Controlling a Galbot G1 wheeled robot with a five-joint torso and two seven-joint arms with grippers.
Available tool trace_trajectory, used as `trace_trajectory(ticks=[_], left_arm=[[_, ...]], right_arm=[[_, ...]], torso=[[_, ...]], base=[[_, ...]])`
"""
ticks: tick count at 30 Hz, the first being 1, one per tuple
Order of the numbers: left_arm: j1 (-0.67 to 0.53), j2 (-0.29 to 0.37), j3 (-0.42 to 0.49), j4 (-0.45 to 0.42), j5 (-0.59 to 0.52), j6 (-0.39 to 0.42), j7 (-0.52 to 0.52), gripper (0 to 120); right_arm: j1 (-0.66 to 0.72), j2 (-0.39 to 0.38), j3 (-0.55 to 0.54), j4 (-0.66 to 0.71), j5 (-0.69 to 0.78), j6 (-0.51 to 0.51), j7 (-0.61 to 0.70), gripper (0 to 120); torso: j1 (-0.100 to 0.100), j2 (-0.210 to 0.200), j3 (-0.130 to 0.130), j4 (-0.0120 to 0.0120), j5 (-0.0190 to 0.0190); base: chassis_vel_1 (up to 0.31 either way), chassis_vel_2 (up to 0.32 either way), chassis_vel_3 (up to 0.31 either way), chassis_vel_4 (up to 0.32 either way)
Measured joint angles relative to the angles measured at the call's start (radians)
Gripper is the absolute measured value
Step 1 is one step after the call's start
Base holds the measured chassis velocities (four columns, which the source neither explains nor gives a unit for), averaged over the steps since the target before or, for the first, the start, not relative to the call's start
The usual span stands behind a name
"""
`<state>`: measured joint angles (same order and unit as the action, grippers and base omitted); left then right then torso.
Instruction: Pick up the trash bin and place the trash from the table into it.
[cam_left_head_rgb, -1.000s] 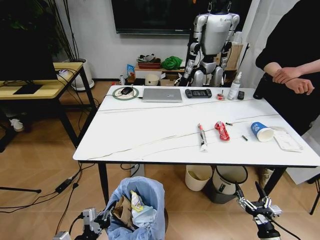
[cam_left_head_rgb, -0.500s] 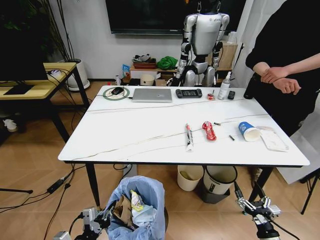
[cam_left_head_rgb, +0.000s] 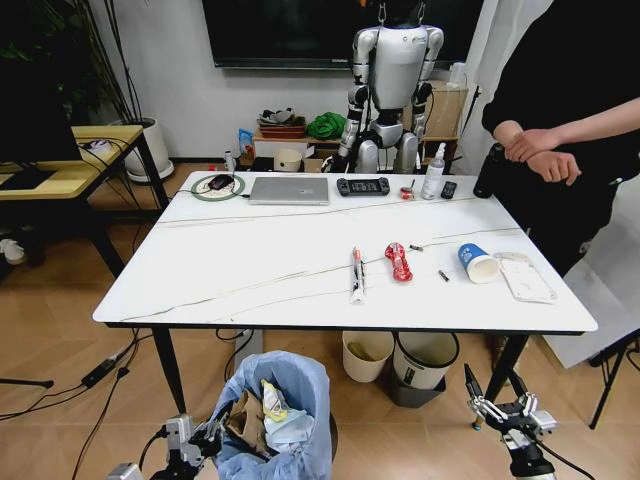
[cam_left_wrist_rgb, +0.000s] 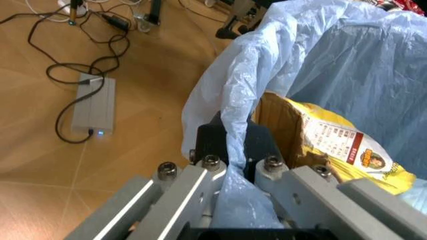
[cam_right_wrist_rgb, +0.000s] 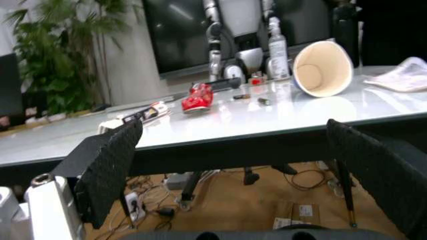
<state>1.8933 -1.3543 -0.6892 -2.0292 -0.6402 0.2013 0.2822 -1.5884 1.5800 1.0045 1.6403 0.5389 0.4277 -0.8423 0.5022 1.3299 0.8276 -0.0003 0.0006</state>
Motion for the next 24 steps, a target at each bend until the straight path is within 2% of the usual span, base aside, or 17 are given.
trace_trajectory(ticks=[2,3,5,7,9,11,12,15,17,18,21,23,24], left_arm=[[0.000,-0.001,-0.003,0.000,0.002,0.000,0.000,0],[0.000,-0.001,-0.003,0.000,0.002,0.000,0.000,0],[0.003,-0.005,-0.006,-0.001,0.006,0.000,0.000,0],[0.009,-0.012,-0.011,-0.008,0.007,0.000,0.000,0],[0.015,-0.017,-0.021,-0.016,0.008,0.000,0.000,0],[0.017,-0.019,-0.027,-0.019,0.008,0.000,0.000,0],[0.019,-0.023,-0.038,-0.023,0.008,0.000,0.000,0],[0.025,-0.032,-0.054,-0.024,0.013,0.000,0.001,0],[0.027,-0.035,-0.058,-0.023,0.015,0.001,0.001,0],[0.033,-0.047,-0.070,-0.023,0.021,0.000,0.003,0],[0.042,-0.070,-0.090,-0.027,0.029,0.000,0.004,0],[0.048,-0.086,-0.105,-0.035,0.036,-0.001,0.005,0],[0.048,-0.086,-0.105,-0.035,0.036,-0.001,0.005,0]], right_arm=[[-0.003,-0.054,-0.038,0.084,-0.024,-0.055,0.043,100],[-0.003,-0.054,-0.038,0.084,-0.024,-0.055,0.043,100],[0.008,-0.122,-0.079,0.158,-0.040,-0.106,0.109,100],[0.035,-0.200,-0.128,0.199,-0.039,-0.156,0.173,100],[0.045,-0.285,-0.195,0.214,-0.010,-0.182,0.255,100],[0.044,-0.313,-0.215,0.222,-0.006,-0.195,0.290,100],[0.040,-0.382,-0.249,0.231,0.000,-0.220,0.338,100],[0.038,-0.526,-0.301,0.232,0.019,-0.248,0.395,100],[0.038,-0.554,-0.313,0.233,0.027,-0.254,0.417,100],[0.042,-0.617,-0.349,0.243,0.054,-0.273,0.491,100],[0.071,-0.703,-0.430,0.295,0.085,-0.324,0.700,100],[0.109,-0.746,-0.488,0.332,0.109,-0.378,0.832,100],[0.109,-0.746,-0.488,0.332,0.109,-0.378,0.832,100]], torso=[[0.000,0.000,0.000,-0.0001,-0.0006],[0.000,0.000,0.000,-0.0001,-0.0006],[0.000,0.000,0.000,0.0001,-0.0015],[0.000,0.000,0.000,0.0005,-0.0005],[0.000,0.000,0.000,0.0005,-0.0002],[0.000,0.000,0.000,0.0005,-0.0002],[0.000,0.000,0.000,0.0004,0.0001],[0.000,0.000,0.000,0.0003,-0.0009],[0.000,0.000,0.000,0.0002,-0.0007],[0.000,0.000,0.000,-0.0001,0.0000],[0.000,0.000,0.000,0.0002,-0.0005],[0.000,0.000,0.000,0.0001,-0.0006],[0.000,0.000,0.000,0.0001,-0.0006]], base=[[0.000,0.000,0.000,0.000],[0.000,0.000,0.000,0.000],[0.000,0.000,0.000,0.000],[0.000,0.000,0.000,0.000],[0.000,0.000,0.000,0.000],[0.000,0.000,0.000,0.000],[0.000,0.000,0.000,0.000],[0.000,0.000,0.000,0.000],[0.000,0.000,0.000,0.000],[0.000,0.000,0.000,0.000],[0.000,0.000,0.000,0.000],[0.000,0.000,0.000,0.000],[0.000,0.000,0.000,0.000]])
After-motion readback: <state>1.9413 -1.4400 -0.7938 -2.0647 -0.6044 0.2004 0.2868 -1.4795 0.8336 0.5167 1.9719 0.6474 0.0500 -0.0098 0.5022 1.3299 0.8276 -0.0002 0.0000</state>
